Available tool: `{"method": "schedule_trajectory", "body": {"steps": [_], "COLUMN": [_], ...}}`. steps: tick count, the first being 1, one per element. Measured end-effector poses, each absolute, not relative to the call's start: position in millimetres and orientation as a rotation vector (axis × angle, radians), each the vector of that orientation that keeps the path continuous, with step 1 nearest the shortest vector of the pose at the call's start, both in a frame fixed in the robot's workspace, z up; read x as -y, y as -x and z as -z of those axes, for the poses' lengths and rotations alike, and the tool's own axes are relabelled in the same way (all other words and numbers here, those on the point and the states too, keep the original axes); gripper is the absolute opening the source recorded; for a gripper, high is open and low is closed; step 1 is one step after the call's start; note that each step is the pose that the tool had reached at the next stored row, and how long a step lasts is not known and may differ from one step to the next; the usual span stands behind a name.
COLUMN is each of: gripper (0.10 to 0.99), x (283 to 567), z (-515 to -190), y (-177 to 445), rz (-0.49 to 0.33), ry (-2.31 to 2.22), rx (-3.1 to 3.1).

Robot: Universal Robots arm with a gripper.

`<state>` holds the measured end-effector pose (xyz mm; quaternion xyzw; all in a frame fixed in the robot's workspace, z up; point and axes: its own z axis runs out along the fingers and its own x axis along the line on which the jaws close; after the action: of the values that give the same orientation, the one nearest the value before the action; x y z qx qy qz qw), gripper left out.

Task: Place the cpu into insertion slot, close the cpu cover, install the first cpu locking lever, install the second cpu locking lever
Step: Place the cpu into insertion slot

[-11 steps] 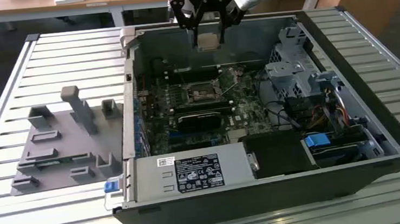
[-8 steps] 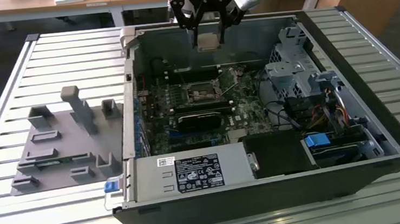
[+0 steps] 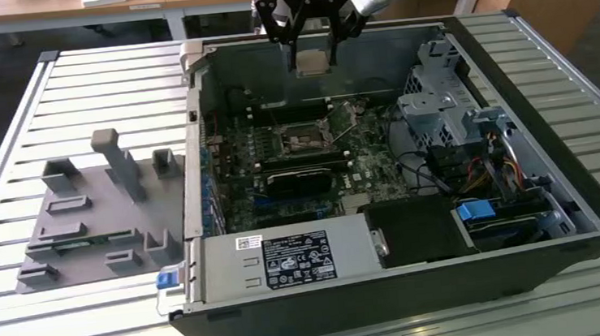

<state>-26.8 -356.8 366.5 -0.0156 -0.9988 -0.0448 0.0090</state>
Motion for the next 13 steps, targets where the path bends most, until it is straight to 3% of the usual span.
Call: {"method": "schedule_trajectory", "body": {"steps": [13], "gripper": [0.541], "x": [356.7], "z": [-365.7], "y": [26.8], "rz": [0.140], "ry": [0.228], "rx": [3.117]}}
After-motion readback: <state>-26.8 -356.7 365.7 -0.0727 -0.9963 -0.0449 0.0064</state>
